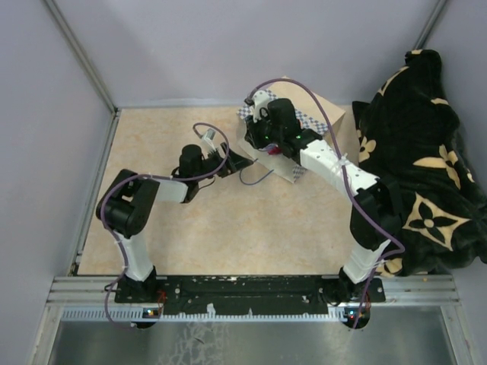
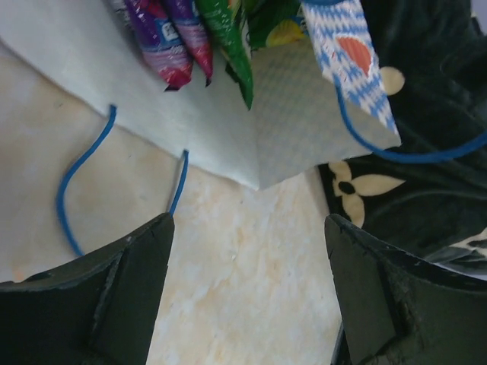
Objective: Take the snacks out of the paper bag
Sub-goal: Take out the snack from the paper bag.
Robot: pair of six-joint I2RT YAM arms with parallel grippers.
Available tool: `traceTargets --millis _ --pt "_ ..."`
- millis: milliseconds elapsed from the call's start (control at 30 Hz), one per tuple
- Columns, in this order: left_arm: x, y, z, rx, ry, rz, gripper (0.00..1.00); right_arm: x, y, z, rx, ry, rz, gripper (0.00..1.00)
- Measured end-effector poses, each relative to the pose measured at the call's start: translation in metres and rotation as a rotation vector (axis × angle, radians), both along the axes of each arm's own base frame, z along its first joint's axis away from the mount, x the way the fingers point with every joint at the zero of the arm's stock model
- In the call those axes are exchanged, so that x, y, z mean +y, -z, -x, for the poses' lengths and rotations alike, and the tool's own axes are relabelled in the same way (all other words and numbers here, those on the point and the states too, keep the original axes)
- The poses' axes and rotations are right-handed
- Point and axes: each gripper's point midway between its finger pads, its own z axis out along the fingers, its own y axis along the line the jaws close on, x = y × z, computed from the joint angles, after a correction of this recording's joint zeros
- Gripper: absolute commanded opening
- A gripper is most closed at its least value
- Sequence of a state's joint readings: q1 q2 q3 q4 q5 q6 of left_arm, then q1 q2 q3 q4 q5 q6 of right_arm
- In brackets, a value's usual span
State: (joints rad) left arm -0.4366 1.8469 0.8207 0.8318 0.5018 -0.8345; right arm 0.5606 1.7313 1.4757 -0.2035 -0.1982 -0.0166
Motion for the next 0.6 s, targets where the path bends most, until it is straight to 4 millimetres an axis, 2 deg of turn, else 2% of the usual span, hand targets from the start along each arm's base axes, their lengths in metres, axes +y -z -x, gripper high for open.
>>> traceTargets --millis 133,333,433,600 --pt "-0.027 -0.005 -0.014 0.024 0.004 0.091 0.8 -0.012 -0.01 -0.006 -0.008 0.046 -0.02 0.22" --pt "-0.062 -0.001 -0.028 0.078 -0.026 0.148 0.77 -0.032 -0.042 -0.01 -0.054 0.119 -0.066 0.22" --pt "-0.072 -0.005 -0.036 0.087 -0.063 0.167 0.75 -0.039 -0.051 -0.013 -0.07 0.147 -0.082 0.22" --pt "-0.08 -0.007 -0.048 0.111 -0.116 0.175 0.73 -0.044 -0.053 -0.016 -0.068 0.173 -0.091 0.22"
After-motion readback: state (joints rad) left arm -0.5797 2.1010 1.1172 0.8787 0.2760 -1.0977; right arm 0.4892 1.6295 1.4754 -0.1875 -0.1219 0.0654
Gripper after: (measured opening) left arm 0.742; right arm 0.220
